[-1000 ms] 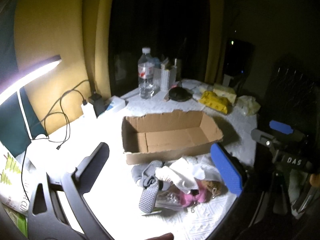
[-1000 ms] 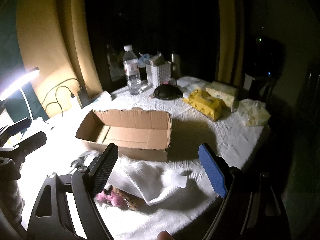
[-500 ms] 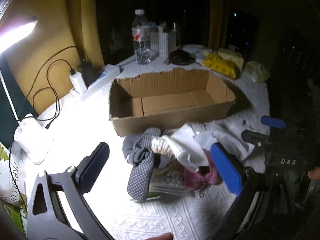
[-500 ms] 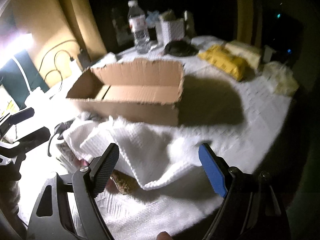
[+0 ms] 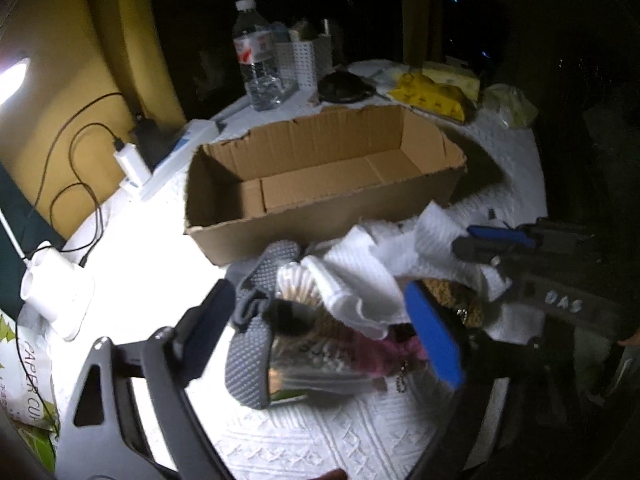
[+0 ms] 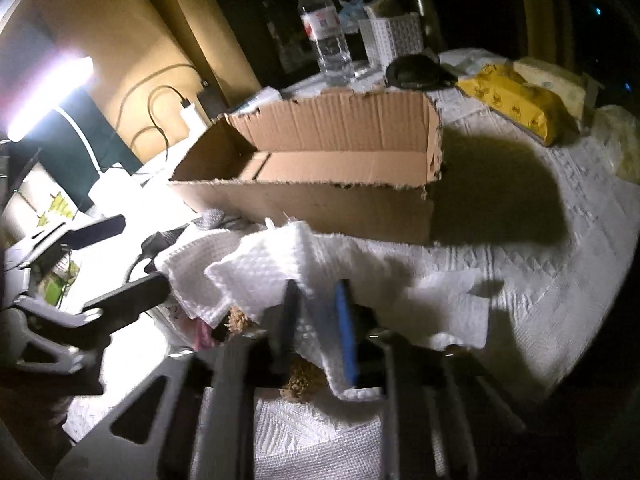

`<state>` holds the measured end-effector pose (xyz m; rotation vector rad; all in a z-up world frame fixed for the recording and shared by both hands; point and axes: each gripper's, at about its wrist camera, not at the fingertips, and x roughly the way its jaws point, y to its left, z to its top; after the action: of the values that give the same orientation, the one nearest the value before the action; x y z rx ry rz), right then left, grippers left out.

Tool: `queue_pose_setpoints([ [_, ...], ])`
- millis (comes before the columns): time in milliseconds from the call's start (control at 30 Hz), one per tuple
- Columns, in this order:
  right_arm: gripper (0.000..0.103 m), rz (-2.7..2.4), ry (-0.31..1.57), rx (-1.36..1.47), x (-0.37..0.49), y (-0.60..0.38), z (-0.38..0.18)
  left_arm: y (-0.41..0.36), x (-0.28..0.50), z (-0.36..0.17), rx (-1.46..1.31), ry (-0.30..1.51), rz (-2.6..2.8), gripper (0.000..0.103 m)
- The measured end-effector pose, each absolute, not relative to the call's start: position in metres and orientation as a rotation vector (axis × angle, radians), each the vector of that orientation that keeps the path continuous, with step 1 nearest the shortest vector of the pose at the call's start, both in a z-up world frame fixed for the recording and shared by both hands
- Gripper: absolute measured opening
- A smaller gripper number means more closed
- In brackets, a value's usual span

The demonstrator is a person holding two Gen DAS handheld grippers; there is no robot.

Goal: Organize soft objects
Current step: 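Grasp the white towel with the right gripper while the left gripper grasps another part, then lift the white towel with both grippers and carry it over the box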

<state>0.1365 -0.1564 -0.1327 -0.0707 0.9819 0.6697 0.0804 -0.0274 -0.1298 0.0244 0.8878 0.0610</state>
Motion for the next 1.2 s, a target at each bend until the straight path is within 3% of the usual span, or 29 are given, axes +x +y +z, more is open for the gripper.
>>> queue_pose_setpoints([
  [67, 0.011, 0.667, 0.956, -0.057, 0.136, -0.162, -0.126, -0.029, 0.084, -0.133, 0.029, 0.897, 0.055, 0.082],
  [133, 0.010, 0.652, 0.927, -0.041, 0.137, -0.171, -0.118, -0.033, 0.089, -0.137, 0.045, 0.910, 0.043, 0.067],
  [233, 0.009, 0.628, 0.889, -0.019, 0.137, -0.185, -0.107, -0.039, 0.094, -0.142, 0.059, 0.929, 0.019, 0.057],
  [400, 0.009, 0.622, 0.917, -0.017, 0.143, -0.195, -0.113, -0.039, 0.100, -0.152, 0.059, 0.963, 0.024, 0.050],
  [433, 0.012, 0.631, 0.927, -0.017, 0.141, -0.194, -0.115, -0.039, 0.099, -0.153, 0.058, 0.964, 0.025, 0.048],
  [500, 0.032, 0.645, 0.948, -0.025, 0.138, -0.189, -0.121, -0.038, 0.098, -0.152, 0.056, 0.962, 0.026, 0.046],
  [533, 0.049, 0.652, 0.953, -0.022, 0.137, -0.187, -0.123, -0.037, 0.098, -0.152, 0.052, 0.961, 0.025, 0.042],
  [567, 0.057, 0.668, 0.962, -0.012, 0.136, -0.184, -0.126, -0.037, 0.098, -0.153, 0.049, 0.964, 0.025, 0.040],
  [767, 0.057, 0.700, 0.997, -0.011, 0.136, -0.162, -0.140, -0.036, 0.096, -0.156, 0.047, 0.971, -0.003, 0.028],
  [800, 0.057, 0.699, 1.001, -0.008, 0.137, -0.160, -0.142, -0.036, 0.095, -0.155, 0.044, 0.967, -0.013, 0.021],
  [833, 0.054, 0.700, 1.003, -0.005, 0.138, -0.158, -0.144, -0.036, 0.094, -0.154, 0.041, 0.965, -0.022, 0.013],
  [933, 0.015, 0.709, 0.992, 0.009, 0.136, -0.157, -0.143, -0.037, 0.091, -0.151, 0.044, 0.953, -0.043, 0.010],
  [967, 0.008, 0.707, 0.982, 0.006, 0.135, -0.156, -0.142, -0.037, 0.089, -0.150, 0.045, 0.948, -0.050, 0.010],
  [1200, 0.003, 0.678, 0.911, 0.005, 0.130, -0.165, -0.119, -0.035, 0.081, -0.134, 0.018, 0.876, -0.095, 0.006],
])
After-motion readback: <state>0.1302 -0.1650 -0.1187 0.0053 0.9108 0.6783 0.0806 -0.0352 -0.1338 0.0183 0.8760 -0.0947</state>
